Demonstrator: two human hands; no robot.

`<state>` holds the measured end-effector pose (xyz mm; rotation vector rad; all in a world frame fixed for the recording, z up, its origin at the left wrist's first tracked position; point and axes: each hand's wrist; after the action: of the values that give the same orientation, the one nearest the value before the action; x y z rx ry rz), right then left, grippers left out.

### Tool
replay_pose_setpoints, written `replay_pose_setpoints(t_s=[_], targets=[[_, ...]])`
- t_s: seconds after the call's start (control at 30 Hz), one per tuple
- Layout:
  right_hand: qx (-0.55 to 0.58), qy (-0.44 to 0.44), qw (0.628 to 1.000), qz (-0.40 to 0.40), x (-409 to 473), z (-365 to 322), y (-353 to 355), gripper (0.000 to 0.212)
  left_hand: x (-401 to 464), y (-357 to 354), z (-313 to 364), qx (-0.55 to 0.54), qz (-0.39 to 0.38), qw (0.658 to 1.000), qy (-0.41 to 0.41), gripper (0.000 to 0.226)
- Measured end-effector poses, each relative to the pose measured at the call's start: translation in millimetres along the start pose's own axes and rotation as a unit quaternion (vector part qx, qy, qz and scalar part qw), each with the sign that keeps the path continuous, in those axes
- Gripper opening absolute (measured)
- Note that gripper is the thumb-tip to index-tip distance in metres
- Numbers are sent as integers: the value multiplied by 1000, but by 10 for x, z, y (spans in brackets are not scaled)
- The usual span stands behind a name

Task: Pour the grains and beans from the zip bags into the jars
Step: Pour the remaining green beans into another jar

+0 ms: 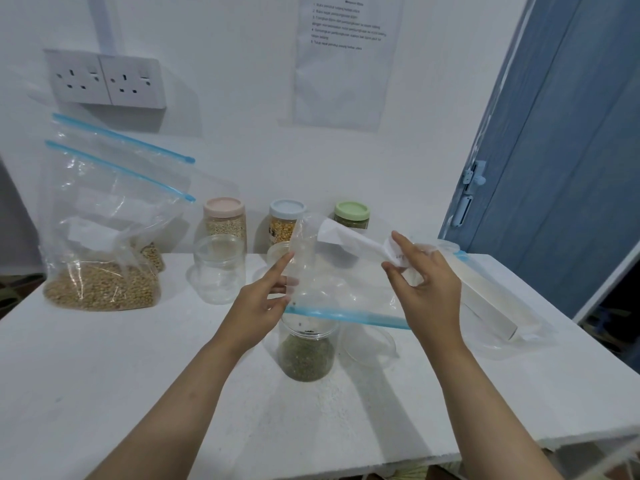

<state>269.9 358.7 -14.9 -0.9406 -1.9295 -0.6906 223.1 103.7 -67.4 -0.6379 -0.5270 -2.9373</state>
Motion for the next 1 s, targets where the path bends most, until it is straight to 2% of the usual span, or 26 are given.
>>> replay_pose_setpoints(t_s=[0.6, 0.87, 1.0], targets=[[23, -19, 1000, 5, -37, -28, 21, 46, 49, -34, 18, 8, 11, 999, -33, 78], [27, 7, 1000, -8, -59, -12, -17, 47, 0, -24, -2, -13, -1, 999, -34, 59], [27, 10, 1000, -14, -47, 7, -24, 48, 9, -11, 15, -12, 7, 1000, -18, 58]])
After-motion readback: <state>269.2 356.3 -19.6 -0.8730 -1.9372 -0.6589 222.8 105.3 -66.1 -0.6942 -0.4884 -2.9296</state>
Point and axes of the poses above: each hand's wrist, its own x-axis towards the middle knuckle, its own y-axis out of the back of the hand, z = x × y, and after that the axes turned 15 degrees about z, right-handed
